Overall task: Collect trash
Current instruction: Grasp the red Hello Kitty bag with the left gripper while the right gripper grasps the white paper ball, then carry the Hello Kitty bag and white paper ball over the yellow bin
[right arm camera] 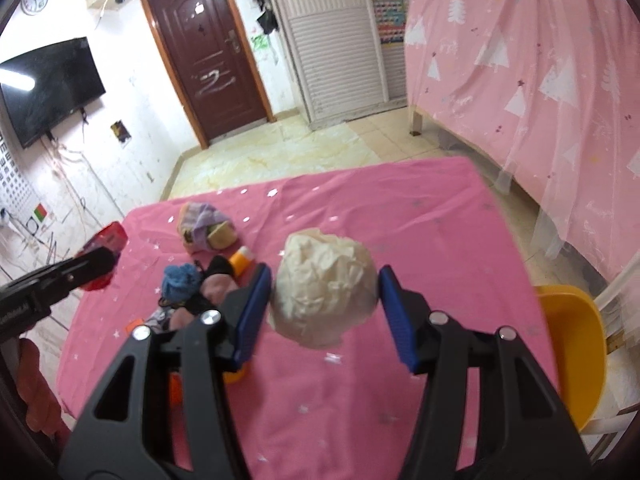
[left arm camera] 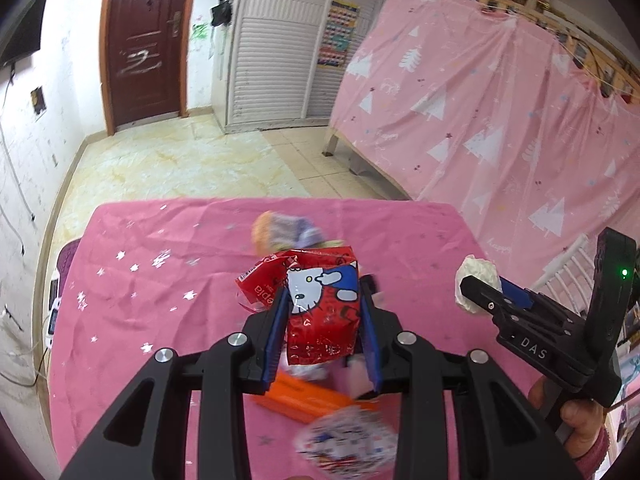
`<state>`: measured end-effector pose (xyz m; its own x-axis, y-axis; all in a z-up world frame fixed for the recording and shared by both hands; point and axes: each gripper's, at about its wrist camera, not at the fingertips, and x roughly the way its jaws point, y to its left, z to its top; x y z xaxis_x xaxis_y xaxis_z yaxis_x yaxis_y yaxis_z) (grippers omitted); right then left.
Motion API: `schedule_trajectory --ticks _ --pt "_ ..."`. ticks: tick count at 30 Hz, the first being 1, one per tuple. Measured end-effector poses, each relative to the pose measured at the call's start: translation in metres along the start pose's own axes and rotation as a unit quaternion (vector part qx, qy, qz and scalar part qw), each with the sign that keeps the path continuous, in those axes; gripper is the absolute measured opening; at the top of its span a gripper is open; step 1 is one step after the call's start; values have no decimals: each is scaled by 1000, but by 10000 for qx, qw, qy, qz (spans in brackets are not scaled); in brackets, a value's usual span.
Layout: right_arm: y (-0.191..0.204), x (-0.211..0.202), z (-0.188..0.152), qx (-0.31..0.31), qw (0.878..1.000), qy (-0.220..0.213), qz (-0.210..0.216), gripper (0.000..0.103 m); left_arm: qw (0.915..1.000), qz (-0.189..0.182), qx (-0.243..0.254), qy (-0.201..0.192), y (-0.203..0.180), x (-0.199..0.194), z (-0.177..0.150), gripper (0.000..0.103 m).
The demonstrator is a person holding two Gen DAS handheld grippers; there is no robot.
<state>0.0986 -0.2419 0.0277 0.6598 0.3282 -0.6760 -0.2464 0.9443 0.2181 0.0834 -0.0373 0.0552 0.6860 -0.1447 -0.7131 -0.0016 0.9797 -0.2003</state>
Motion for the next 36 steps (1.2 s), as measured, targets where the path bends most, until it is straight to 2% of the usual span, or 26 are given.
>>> schedule_trajectory --ticks 6,13,21,29,36 --pt "-43 -29 -7 324 9991 -225 -153 53 9994 -155 301 19 -49 7 4 28" --pt "-104 -60 -20 705 9952 -423 -530 53 9961 -335 769 258 -115 21 -1 28" --pt "-172 -81 -38 1076 9888 -521 -895 53 9898 -717 1108 531 -193 32 -10 28" --pt "-224 -75 -59 1348 9839 -360 -1117 53 9825 -780 1425 911 -243 56 -22 28" --pt "-254 -55 -78 1585 9809 -116 -1122 54 9723 -1150 1585 1275 -290 85 -25 28"
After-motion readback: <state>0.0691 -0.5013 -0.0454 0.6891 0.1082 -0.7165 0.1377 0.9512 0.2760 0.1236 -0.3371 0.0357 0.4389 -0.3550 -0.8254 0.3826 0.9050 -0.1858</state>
